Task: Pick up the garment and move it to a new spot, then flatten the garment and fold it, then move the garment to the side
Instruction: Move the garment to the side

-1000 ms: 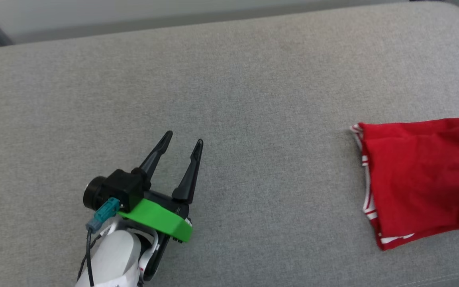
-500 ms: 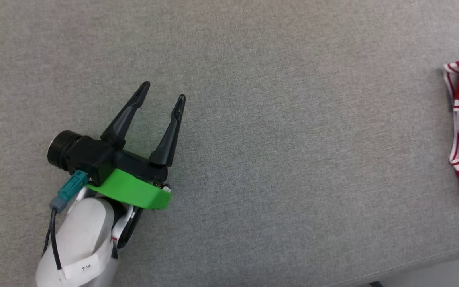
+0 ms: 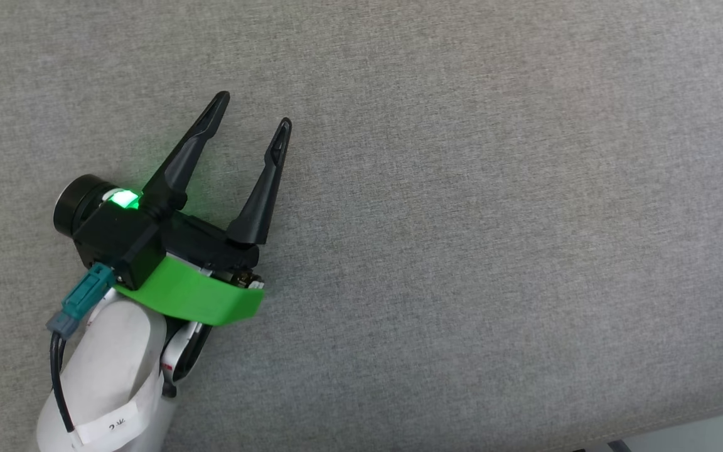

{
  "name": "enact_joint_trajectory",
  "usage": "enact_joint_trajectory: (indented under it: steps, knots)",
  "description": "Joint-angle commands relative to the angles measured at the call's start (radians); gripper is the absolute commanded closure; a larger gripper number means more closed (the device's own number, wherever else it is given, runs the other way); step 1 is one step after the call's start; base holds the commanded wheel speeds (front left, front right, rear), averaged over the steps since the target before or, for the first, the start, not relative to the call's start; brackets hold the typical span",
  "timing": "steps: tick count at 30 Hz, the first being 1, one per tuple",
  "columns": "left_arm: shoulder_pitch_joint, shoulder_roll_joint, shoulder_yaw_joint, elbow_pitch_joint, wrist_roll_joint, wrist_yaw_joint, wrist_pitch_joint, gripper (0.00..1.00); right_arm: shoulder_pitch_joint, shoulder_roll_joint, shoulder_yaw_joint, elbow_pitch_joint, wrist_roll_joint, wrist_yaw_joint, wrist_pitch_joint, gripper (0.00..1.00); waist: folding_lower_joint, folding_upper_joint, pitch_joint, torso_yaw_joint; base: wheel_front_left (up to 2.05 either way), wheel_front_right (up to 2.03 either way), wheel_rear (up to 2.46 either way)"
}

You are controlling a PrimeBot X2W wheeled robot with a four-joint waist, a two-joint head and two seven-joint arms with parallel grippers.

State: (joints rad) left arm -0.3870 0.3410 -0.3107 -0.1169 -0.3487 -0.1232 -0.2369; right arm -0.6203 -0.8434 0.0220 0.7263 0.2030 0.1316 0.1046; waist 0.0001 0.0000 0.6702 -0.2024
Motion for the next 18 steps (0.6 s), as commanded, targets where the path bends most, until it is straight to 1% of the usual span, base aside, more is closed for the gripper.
enact_joint_trajectory:
  steps: [1, 2, 3, 7, 12, 17, 18]
  knots:
    - [-0.014, 0.01, 0.005, 0.005, 0.001, 0.006, -0.001, 0.0, -0.022, 0.008, -0.009, 0.011, -0.015, -0.001, -0.009, 0.75, -0.0001, 0.0, 0.0, 0.01, 0.0, 0.0, 0.0]
    - [-0.013, 0.01, 0.004, 0.006, 0.001, 0.008, -0.001, 0.0, -0.028, 0.012, -0.013, 0.019, -0.022, -0.001, -0.012, 0.29, -0.0001, 0.0, -0.004, 0.012, 0.0, 0.0, 0.0]
    - [-0.011, 0.008, 0.003, 0.009, 0.0, 0.009, -0.002, 0.0, -0.032, 0.016, -0.018, 0.024, -0.027, -0.001, -0.014, 0.0, -0.0001, 0.0, -0.009, 0.014, 0.0, 0.0, 0.0]
    - [0.0, -0.001, 0.003, 0.031, -0.007, 0.013, -0.007, 0.0, -0.046, 0.028, -0.028, 0.027, -0.053, -0.001, -0.02, 0.0, -0.0001, 0.0, -0.044, 0.021, 0.0, 0.0, 0.0]
    - [0.024, -0.025, 0.011, 0.085, -0.024, 0.013, -0.019, 0.0, -0.05, 0.034, -0.032, -0.015, -0.066, -0.001, -0.028, 0.0, -0.0001, 0.0, -0.136, 0.036, 0.0, 0.0, 0.0]
    - [0.068, -0.054, 0.032, 0.144, -0.04, 0.012, -0.024, 0.0, -0.037, 0.063, -0.018, -0.117, -0.026, -0.001, -0.048, 0.0, -0.0001, 0.0, -0.249, 0.057, 0.0, 0.0, 0.0]
    - [0.088, -0.067, 0.051, 0.156, -0.045, 0.013, -0.024, 0.0, -0.026, 0.084, -0.008, -0.177, 0.001, -0.001, -0.055, 0.0, -0.0001, 0.0, -0.295, 0.066, 0.0, 0.0, 0.0]
